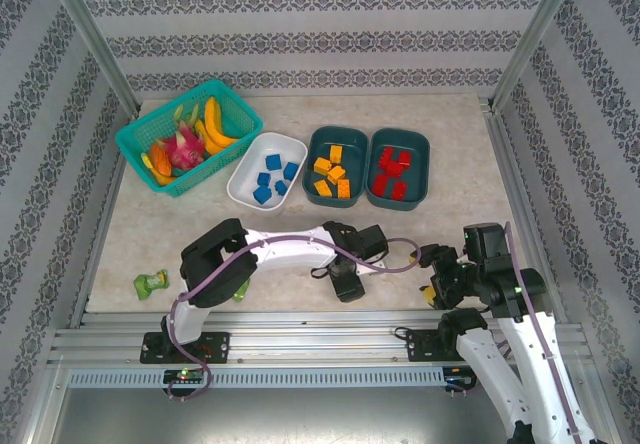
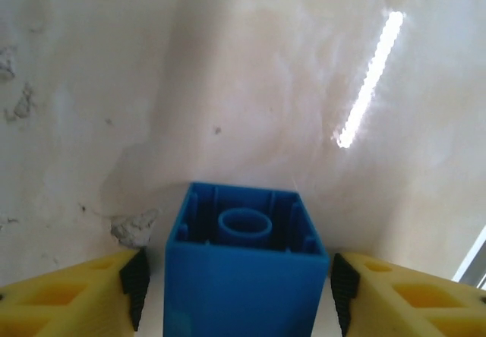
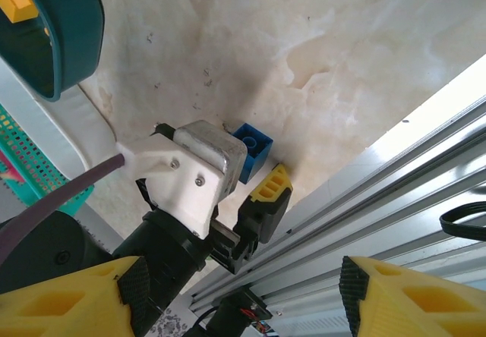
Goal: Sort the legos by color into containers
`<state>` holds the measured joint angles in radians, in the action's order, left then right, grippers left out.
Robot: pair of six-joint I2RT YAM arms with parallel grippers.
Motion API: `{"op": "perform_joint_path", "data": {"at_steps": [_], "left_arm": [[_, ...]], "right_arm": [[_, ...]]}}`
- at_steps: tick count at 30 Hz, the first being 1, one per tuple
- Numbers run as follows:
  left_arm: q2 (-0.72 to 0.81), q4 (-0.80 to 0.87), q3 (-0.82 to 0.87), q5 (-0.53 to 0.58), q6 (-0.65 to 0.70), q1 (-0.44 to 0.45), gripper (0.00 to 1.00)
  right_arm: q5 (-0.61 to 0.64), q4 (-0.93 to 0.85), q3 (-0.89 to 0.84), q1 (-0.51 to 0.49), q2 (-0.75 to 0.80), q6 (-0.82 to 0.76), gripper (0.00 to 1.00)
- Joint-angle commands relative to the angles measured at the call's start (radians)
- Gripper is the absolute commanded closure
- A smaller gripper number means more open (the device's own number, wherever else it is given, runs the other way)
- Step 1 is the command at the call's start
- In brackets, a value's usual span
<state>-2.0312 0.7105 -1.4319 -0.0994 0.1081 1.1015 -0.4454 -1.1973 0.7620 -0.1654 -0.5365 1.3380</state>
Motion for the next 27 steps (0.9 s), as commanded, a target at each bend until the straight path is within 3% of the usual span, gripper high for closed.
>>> {"op": "perform_joint_path", "data": {"at_steps": [1,12,20,27], "left_arm": [[-0.038,0.011,-0.035,-0.001,0.015,0.018,0.45],[-0.028,0.013,-0.027,0.006,-0.028,0.018,0.76],[0.075,0.021,0.01,0.047,-0.132,-0.012,0.79],[0.272,0.068,0.037,0.078,-0.237,-0.155,0.76]], "right_arm": [[0.017,0.004,0.007,0.008,-0.022,0.01,0.31],[0.036,0.021,0.041,0.009,-0.072,-0.035,0.32],[0.061,0.03,0.132,0.01,-0.144,-0.12,0.32],[0.038,0.143,0.318,0.01,-0.314,-0.179,0.31]]}}
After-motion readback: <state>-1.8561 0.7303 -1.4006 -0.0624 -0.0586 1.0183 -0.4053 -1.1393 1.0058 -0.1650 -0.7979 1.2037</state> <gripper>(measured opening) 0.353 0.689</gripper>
